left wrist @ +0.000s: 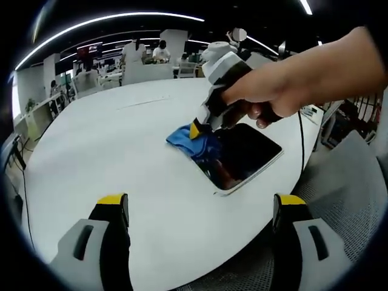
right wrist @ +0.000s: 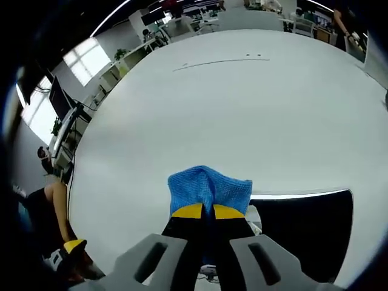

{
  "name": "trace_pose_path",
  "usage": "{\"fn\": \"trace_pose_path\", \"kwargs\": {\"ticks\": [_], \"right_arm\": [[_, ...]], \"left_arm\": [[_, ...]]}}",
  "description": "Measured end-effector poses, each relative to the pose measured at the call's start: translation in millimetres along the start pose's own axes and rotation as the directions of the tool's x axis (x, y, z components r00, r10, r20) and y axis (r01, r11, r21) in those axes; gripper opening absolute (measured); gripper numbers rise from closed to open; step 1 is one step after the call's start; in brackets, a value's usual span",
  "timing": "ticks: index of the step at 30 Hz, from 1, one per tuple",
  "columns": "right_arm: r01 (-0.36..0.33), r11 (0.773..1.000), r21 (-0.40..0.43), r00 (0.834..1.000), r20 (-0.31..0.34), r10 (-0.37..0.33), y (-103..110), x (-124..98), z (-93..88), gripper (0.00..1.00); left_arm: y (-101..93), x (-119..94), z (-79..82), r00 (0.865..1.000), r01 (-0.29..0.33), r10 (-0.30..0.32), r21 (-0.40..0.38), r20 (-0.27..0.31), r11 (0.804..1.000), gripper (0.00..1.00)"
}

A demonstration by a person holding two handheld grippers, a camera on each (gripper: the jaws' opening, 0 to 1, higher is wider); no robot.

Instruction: Wipe the mirror surface with the cleaning cloth until all visible marks leave the cleaned area.

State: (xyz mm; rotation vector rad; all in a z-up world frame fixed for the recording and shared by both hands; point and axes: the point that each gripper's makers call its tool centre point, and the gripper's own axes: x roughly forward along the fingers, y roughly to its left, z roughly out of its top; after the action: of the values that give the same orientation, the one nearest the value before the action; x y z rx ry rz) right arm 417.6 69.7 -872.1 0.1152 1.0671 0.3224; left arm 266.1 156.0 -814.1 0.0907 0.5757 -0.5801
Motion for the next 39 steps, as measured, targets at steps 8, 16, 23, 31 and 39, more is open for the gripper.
{"fn": "trace_pose_path", "kwargs": {"ticks": [8, 16, 23, 31, 39], "right_arm": [[0.003, 1.000, -0.017, 1.000, 0.012, -0.003, -2.0, -8.5, -3.6, 0.00], [0.014, 1.000, -0.015, 1.000, 0.017, -0.014, -14.0, -14.1, -4.4, 0.00], [0.024, 1.000, -0.003, 1.000, 0.018, -0.024, -28.1, -15.6, -3.8, 0.00], [0.046, 0.999, 0.007, 0.999, 0.021, -0.047, -41.0, -18.0, -4.0, 0.00], [0.053, 0.997, 0.048, 0.998, 0.023, -0.054, -52.6, -20.8, -4.7, 0.00]], "left_arm": [[0.0, 1.1, -0.7, 1.000, 0.002, -0.002, 0.000, -0.002, 1.000, 0.98], [-0.1, 0.2, -0.3, 1.000, 0.000, 0.000, -0.001, -0.002, 1.000, 0.98], [0.0, -0.5, 1.1, 1.000, 0.000, 0.000, -0.004, 0.003, 1.000, 0.99], [0.4, -0.8, 1.3, 1.000, -0.002, 0.002, -0.006, 0.005, 1.000, 0.99], [0.9, -0.8, 1.3, 1.000, -0.004, 0.004, -0.007, 0.006, 1.000, 0.99]]}}
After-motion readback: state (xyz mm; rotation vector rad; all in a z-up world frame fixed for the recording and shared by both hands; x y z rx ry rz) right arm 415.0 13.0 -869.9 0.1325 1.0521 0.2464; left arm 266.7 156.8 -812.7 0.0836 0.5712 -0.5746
